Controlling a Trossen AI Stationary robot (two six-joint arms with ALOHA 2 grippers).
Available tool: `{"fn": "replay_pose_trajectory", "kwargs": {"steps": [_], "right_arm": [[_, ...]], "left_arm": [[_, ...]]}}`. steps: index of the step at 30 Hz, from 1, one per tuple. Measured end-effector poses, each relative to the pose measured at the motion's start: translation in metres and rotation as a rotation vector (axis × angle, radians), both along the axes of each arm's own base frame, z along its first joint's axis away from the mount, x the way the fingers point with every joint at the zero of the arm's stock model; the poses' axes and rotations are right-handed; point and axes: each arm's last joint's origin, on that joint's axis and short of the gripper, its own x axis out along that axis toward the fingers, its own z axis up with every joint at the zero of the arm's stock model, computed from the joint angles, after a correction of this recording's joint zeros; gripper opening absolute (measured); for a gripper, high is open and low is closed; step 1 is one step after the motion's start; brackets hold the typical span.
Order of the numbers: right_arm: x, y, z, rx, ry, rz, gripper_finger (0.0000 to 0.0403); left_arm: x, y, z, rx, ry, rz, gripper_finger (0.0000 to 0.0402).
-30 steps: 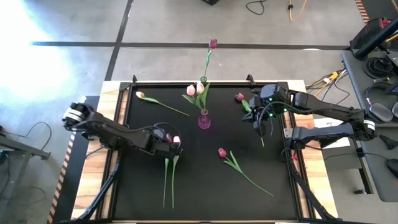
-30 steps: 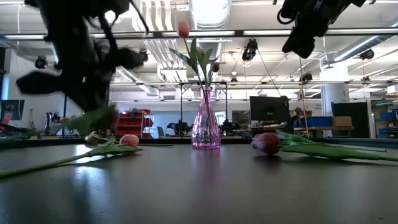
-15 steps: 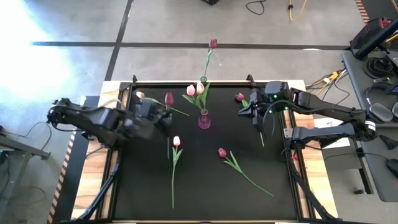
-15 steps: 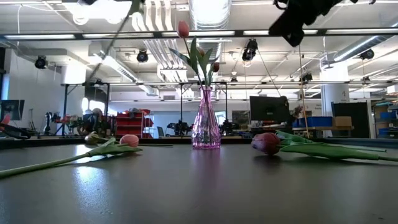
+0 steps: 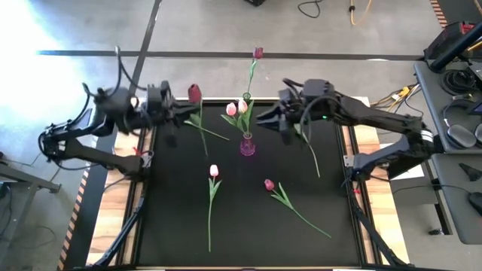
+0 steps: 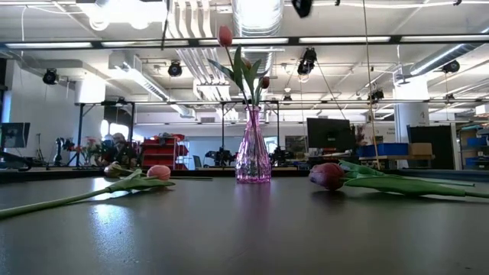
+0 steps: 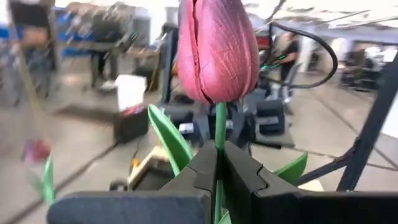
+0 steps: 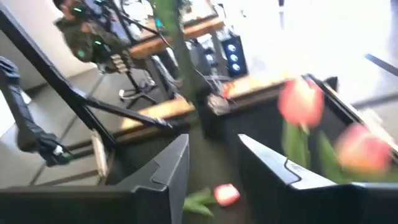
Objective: Sort flowers into vase by color
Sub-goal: Put the bottom left red tulip into the green vase
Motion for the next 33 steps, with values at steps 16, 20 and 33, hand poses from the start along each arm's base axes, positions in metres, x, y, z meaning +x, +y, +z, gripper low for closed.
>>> {"fn": "replay_pose_trajectory", "kwargs": {"steps": [16, 20, 33], "right_arm": [[0.109, 0.007, 0.065, -0.096, -0.162, -0.052, 0.0197], [0.129, 0.003, 0.061, -0.107, -0.149, -0.061, 0.0207], [0.144, 0.012, 0.062, -0.185, -0.183, -0.118, 0.0075]], "left_arm": [[0.002, 0.046, 0.014, 0.155, -0.147, -0.222, 0.0], [0.002, 0.046, 0.016, 0.162, -0.162, -0.225, 0.0], [0.002, 0.049, 0.014, 0.146, -0.147, -0.213, 0.0]]}}
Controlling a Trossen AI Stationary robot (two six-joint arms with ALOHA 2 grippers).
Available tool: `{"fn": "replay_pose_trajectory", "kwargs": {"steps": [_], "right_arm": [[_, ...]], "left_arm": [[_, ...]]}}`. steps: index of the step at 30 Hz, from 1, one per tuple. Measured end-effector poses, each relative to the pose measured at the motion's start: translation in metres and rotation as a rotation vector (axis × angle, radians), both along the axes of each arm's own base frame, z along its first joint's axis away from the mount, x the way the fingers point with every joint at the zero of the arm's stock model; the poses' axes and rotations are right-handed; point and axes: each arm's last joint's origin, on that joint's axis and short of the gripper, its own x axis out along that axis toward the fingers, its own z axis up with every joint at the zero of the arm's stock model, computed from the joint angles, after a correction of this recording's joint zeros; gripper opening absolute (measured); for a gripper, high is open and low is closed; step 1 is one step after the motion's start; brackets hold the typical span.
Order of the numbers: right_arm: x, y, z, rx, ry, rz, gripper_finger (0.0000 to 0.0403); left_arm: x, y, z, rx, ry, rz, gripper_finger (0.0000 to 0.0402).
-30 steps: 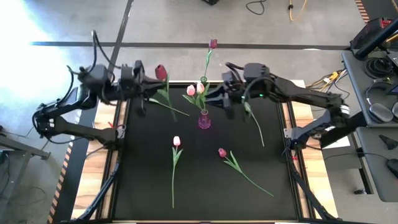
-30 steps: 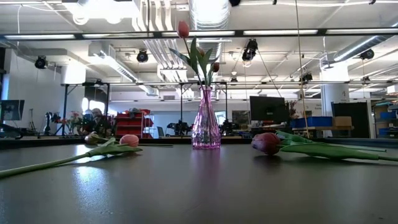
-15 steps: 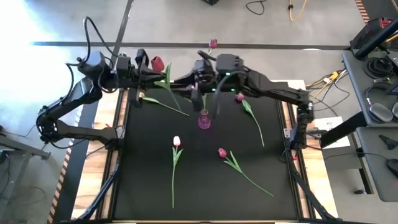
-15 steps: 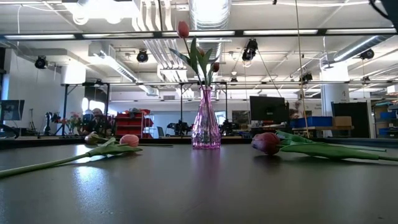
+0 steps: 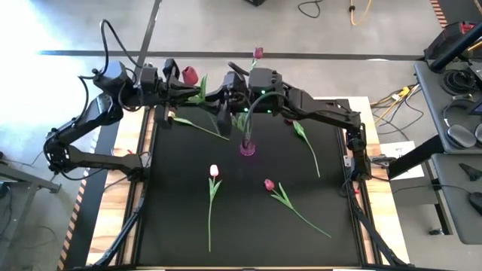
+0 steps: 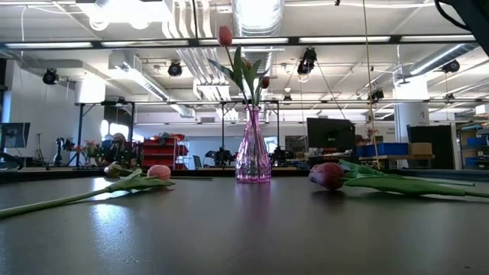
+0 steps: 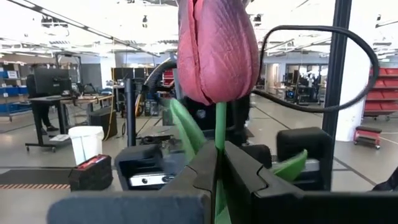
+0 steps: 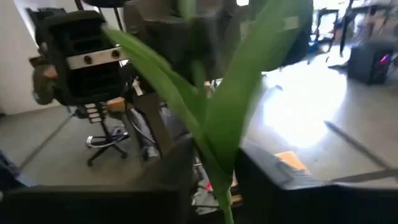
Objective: Sort flowers into vase by color
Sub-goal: Put the bottom left red tulip into the green vase
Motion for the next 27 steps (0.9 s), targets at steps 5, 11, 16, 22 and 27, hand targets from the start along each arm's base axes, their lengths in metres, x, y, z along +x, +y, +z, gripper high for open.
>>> {"fn": "replay_pose_trajectory", "kwargs": {"steps": [5, 11, 16, 22, 27], "right_arm": [[0.0, 0.002, 0.0, -0.035, 0.01, 0.007, 0.0019], [-0.025, -0.009, 0.018, -0.132, 0.024, -0.009, 0.0013], [-0.064, -0.032, 0.046, -0.169, -0.012, -0.049, 0.0012], [-0.121, -0.049, 0.076, -0.268, -0.003, -0.17, 0.0011], [-0.164, -0.061, 0.088, -0.325, 0.068, -0.302, 0.0011]], "left_arm": [[0.004, 0.002, -0.002, -0.011, 0.01, 0.006, 0.0015], [0.005, 0.005, -0.003, -0.065, 0.007, 0.085, 0.006], [-0.001, 0.004, -0.001, -0.084, -0.007, 0.152, 0.0109], [-0.002, 0.006, -0.01, -0.107, 0.025, 0.21, 0.015], [0.003, 0.009, -0.033, -0.144, 0.06, 0.248, 0.0156]]}}
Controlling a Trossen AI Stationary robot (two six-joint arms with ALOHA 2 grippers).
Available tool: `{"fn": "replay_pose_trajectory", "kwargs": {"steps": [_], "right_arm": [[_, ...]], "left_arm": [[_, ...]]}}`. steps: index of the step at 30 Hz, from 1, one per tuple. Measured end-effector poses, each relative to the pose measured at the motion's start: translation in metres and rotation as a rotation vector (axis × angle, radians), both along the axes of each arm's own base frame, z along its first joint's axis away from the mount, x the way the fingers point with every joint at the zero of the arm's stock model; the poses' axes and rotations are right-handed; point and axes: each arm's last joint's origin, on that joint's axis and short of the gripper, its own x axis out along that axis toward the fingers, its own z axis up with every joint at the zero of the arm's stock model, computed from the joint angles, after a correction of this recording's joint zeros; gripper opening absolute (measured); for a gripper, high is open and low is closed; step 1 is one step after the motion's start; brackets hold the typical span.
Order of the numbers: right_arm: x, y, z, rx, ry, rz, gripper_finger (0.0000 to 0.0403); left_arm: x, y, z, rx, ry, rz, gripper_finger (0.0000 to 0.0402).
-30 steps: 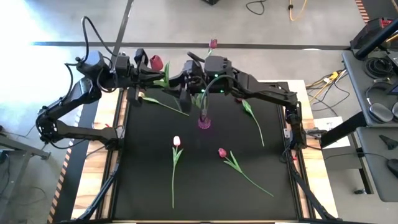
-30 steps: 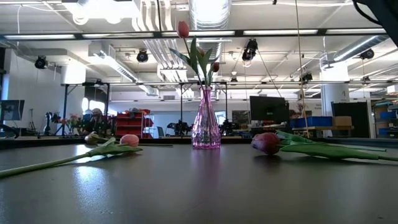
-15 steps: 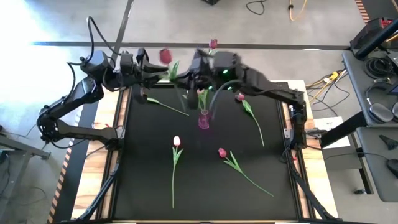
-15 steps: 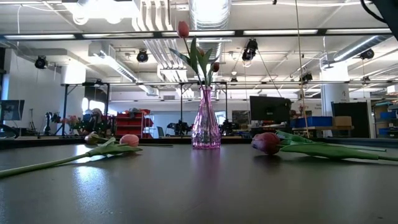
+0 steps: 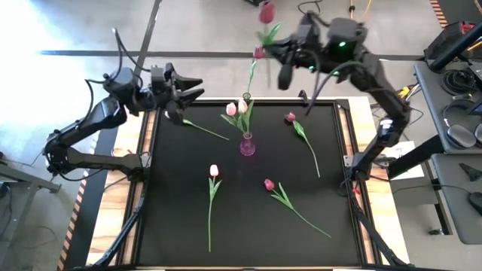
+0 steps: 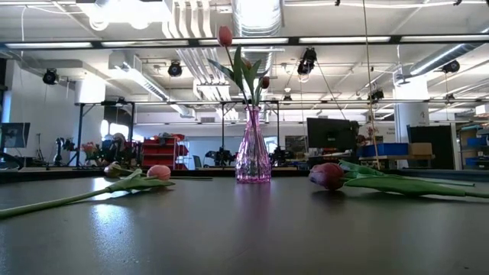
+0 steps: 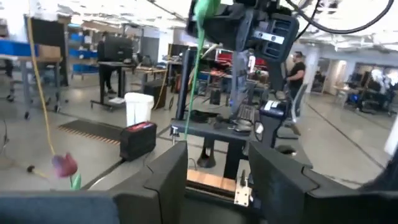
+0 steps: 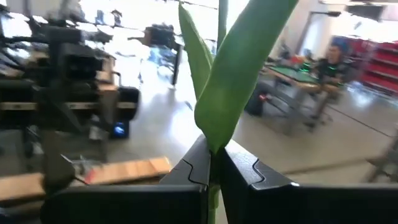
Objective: Sort flowers into vase by color
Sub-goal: Put the bottom left red tulip into the green vase
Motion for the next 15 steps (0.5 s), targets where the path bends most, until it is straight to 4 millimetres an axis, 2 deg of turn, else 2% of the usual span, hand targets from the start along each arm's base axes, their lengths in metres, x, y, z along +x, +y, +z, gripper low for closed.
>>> {"fn": "replay_pose_trajectory", "kwargs": {"steps": [4, 10, 15], "right_arm": [[-0.009, -0.015, -0.012, 0.022, 0.065, -0.052, 0.0011], [0.005, -0.043, -0.057, 0.045, 0.085, -0.001, 0.0011], [0.003, -0.068, -0.095, 0.033, -0.032, 0.04, 0.0011]], "left_arm": [[0.001, 0.001, -0.011, -0.005, -0.074, 0.007, 0.0152], [-0.011, -0.001, -0.021, -0.011, -0.119, 0.134, 0.0141], [-0.024, -0.003, -0.021, 0.009, -0.12, 0.252, 0.0131]]}}
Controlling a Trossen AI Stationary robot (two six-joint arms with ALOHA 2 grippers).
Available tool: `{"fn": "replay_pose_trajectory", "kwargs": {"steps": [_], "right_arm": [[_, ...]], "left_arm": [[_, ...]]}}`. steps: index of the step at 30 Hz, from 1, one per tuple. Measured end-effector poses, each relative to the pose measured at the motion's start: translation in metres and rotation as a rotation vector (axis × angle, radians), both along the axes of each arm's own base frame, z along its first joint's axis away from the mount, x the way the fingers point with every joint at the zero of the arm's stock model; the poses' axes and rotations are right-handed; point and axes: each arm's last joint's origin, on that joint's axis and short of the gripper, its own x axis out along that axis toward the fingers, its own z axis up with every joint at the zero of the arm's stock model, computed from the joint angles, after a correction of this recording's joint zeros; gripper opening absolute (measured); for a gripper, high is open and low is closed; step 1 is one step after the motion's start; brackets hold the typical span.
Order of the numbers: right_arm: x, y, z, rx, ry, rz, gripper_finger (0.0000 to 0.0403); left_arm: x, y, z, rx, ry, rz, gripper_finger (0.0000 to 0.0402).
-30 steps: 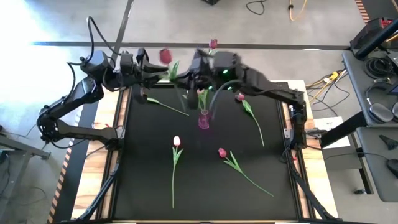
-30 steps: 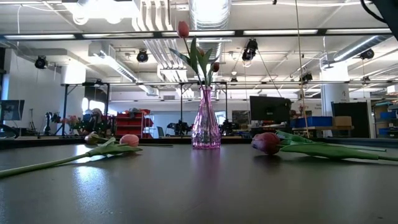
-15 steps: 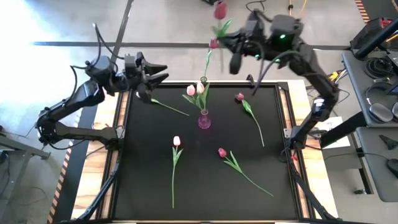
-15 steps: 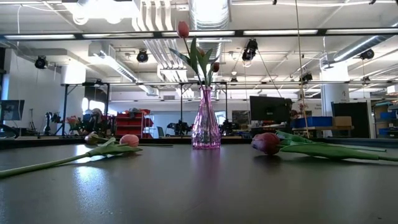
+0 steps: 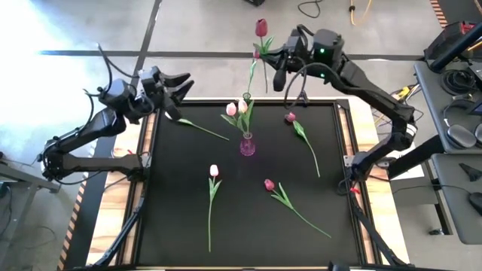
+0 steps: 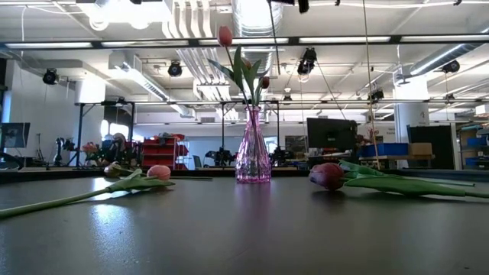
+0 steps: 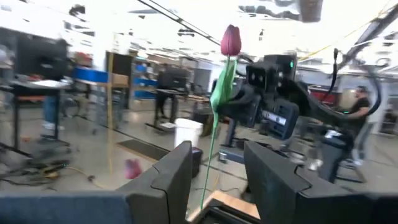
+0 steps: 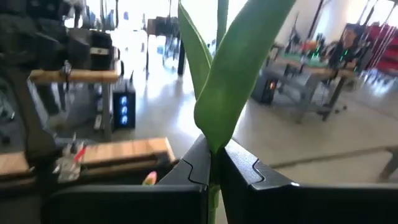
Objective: Sort flowers into vase by color
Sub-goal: Put the bottom left red tulip into the green vase
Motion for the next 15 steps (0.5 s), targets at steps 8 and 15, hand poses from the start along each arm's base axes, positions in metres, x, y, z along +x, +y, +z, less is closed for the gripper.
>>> {"fn": "replay_pose_trajectory", "kwargs": {"steps": [8, 15], "right_arm": [[0.001, -0.023, -0.066, -0.043, -0.133, -0.03, 0.0011], [0.005, -0.03, -0.103, -0.057, -0.21, -0.038, 0.0011]], "left_arm": [[-0.005, -0.002, 0.003, -0.005, -0.021, 0.015, 0.011], [-0.004, -0.001, 0.002, -0.012, -0.02, 0.016, 0.009]]}}
